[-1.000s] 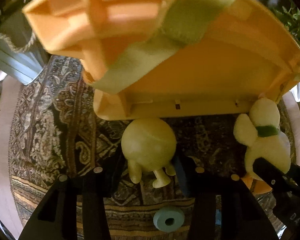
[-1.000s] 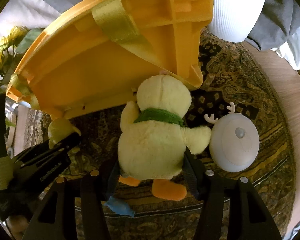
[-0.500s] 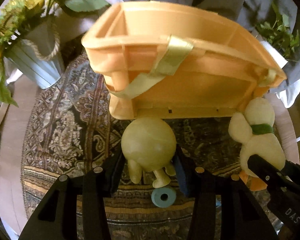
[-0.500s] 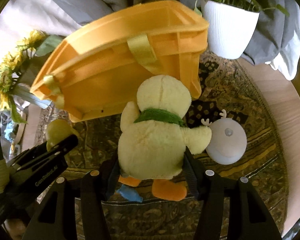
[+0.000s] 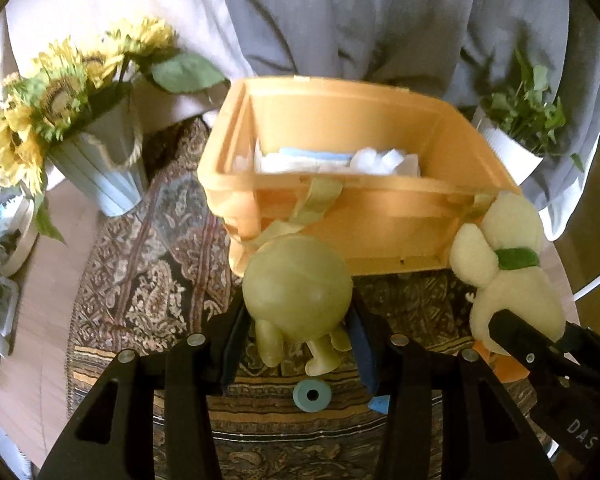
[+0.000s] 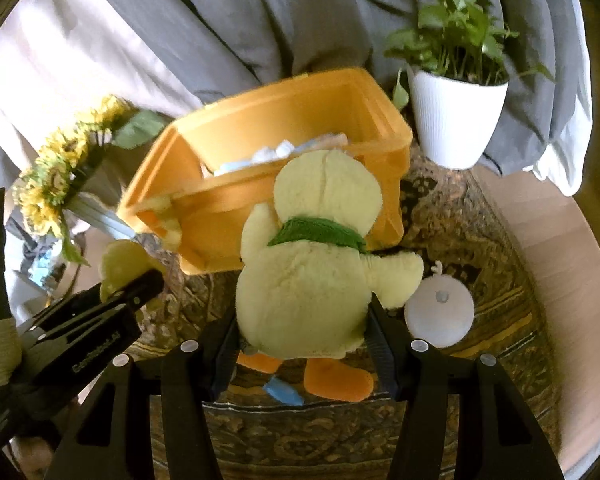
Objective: Organize objects
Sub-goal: 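Carry the yellow toy with the left tool while the right tool carries the duck to the crate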
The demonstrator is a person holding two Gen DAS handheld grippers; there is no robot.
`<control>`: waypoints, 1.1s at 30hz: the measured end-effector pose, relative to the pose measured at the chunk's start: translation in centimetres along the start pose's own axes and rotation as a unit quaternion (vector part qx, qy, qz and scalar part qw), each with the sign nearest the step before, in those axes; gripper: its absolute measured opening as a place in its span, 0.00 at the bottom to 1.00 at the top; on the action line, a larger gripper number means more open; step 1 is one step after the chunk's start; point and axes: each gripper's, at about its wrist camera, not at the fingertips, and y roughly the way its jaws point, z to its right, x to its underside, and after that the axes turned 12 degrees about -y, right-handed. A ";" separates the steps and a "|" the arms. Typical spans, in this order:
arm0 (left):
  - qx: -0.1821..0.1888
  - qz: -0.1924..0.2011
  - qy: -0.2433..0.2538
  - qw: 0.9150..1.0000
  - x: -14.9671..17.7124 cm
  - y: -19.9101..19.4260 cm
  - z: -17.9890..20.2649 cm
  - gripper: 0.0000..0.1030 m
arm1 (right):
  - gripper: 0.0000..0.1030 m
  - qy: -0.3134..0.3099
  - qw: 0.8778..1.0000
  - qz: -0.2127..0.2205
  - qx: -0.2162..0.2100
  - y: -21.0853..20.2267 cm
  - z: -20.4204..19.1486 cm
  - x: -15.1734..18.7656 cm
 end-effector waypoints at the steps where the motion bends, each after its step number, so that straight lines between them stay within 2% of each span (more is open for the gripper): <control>1: 0.002 0.004 0.000 1.000 -0.2 0.0 -0.2 0.45 | 0.55 -0.001 1.000 0.006 -0.001 -0.3 0.0 -0.2; 10: 0.013 0.048 0.006 0.999 -2.2 -2.4 0.5 0.45 | 0.55 -0.011 0.998 0.054 -0.007 -2.8 -0.3 -2.1; 20: 0.021 0.083 0.009 0.996 -5.1 -3.3 1.3 0.45 | 0.55 -0.017 0.997 0.079 -0.010 -3.1 -0.3 -4.9; 33: 0.025 0.100 0.010 0.995 -8.6 -2.5 1.9 0.45 | 0.55 -0.042 0.994 0.103 -0.009 -2.4 -0.5 -8.9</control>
